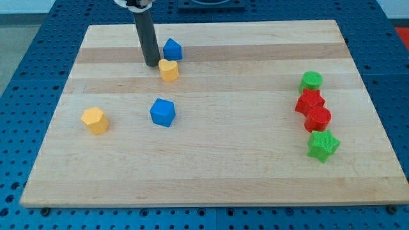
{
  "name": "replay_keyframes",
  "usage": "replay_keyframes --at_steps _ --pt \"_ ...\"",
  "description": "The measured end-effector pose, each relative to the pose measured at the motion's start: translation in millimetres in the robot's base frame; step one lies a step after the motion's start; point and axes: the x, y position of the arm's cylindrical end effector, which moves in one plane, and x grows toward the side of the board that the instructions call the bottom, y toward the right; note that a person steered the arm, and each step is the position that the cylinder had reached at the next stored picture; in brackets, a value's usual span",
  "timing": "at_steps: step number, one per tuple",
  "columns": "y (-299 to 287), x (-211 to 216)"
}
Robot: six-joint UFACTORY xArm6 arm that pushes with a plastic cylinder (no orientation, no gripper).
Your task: Push the yellow heart closer to the blue triangle
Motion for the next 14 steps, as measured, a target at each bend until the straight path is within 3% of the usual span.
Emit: replay_keyframes --at_steps 2,3,5,8,9,14 --pt "3.6 81.3" --pt "56.9 79.0" --pt "57.3 41.2" --pt "24.8 59.7" --pt "17.8 29.4" --pt "-13.8 9.9"
